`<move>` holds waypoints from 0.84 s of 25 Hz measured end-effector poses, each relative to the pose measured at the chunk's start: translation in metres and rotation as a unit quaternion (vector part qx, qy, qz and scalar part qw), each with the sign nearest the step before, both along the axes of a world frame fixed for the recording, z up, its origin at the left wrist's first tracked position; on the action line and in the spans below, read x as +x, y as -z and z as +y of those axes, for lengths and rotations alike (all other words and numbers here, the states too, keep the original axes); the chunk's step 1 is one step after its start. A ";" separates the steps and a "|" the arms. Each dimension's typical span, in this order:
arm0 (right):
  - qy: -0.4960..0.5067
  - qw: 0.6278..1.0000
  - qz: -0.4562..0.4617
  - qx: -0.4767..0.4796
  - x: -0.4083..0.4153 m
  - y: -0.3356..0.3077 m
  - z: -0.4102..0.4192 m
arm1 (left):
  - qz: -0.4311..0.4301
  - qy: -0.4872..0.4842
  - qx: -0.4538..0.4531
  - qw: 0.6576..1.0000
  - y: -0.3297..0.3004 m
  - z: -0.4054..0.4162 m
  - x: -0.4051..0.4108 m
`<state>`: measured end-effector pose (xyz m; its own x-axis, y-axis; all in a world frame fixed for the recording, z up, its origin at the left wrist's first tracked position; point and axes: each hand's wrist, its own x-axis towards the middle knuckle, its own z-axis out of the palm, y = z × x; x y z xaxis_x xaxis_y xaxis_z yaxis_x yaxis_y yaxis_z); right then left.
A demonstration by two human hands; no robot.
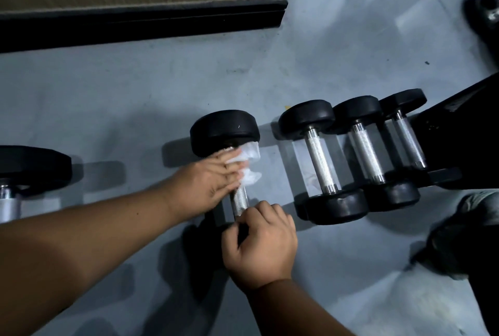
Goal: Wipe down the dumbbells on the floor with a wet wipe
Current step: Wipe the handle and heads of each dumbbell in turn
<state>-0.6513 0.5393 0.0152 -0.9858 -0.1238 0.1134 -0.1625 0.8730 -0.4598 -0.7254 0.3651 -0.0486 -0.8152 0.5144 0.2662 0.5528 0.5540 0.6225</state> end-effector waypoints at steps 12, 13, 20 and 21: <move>-0.010 0.998 -0.004 -0.055 -0.011 0.001 0.022 | 0.020 0.053 0.040 0.998 0.003 -0.007 -0.024; -0.011 0.998 -0.001 -0.054 -0.011 0.002 0.024 | 0.019 0.038 0.042 0.998 0.003 -0.005 -0.025; -0.027 0.998 0.003 -0.052 -0.015 0.008 0.031 | 0.019 0.120 0.004 0.993 0.005 0.023 0.015; -0.028 0.998 0.002 -0.053 -0.015 0.008 0.032 | 0.026 0.141 -0.008 0.990 0.004 0.022 0.014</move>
